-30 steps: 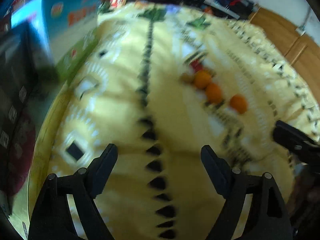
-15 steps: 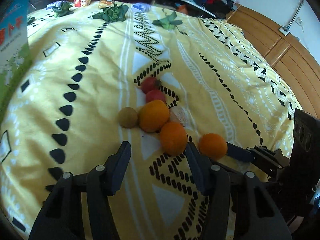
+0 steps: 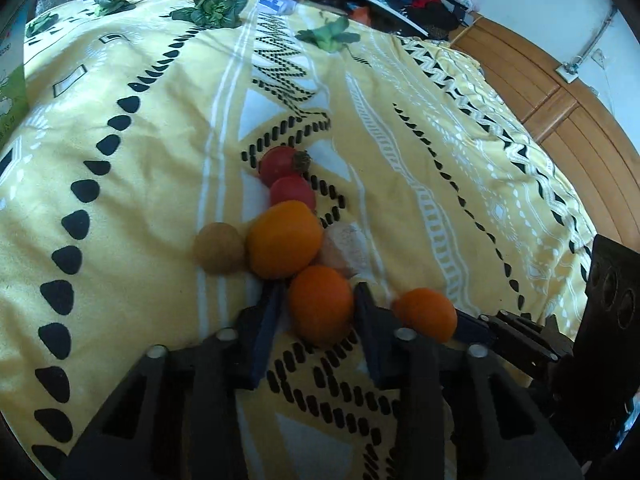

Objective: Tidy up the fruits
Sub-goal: 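Reach both tools to the fruit row and grasp an orange each, then carry the oranges to the metal bowl and open both tools to drop them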

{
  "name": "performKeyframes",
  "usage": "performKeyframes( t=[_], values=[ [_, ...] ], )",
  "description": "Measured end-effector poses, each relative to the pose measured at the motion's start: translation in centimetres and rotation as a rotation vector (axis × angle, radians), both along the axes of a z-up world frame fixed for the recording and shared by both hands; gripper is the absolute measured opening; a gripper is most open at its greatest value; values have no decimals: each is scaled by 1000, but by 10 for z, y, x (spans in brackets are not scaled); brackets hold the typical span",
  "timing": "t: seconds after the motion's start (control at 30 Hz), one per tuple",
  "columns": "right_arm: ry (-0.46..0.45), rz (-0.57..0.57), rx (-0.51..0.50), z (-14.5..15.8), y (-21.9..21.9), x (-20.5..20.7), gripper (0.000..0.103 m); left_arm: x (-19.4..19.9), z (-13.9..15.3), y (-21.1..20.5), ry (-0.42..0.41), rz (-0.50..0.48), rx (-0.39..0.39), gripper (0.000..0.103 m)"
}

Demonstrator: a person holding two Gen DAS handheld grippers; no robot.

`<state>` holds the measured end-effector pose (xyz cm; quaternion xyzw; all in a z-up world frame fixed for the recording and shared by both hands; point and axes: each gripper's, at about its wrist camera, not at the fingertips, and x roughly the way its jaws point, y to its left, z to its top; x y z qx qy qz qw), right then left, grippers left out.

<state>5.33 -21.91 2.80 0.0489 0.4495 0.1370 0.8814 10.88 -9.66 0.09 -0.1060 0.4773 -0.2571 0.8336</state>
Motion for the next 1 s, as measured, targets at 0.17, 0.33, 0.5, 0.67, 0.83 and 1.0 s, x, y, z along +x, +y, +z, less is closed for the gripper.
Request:
performKeyframes(
  t=[0.17, 0.33, 0.5, 0.67, 0.83, 1.0],
  values=[
    [-21, -25, -1, 10, -2, -8, 36, -11, 17, 3, -42, -6, 28, 33],
    [-47, -68, 5, 37, -1, -25, 36, -39, 65, 15, -132, -21, 18, 33],
    [-90, -59, 7, 77, 22, -40, 36, -68, 123, 59, -204, 21, 4, 33],
    [-168, 8, 23, 125, 74, -54, 36, -101, 173, 137, -264, 143, 29, 33],
    [-229, 105, 56, 168, 140, -66, 36, -144, 210, 245, -326, 322, 76, 33],
    [-267, 227, 106, 198, 212, -76, 36, -188, 231, 366, -340, 555, 102, 33]
  ],
)
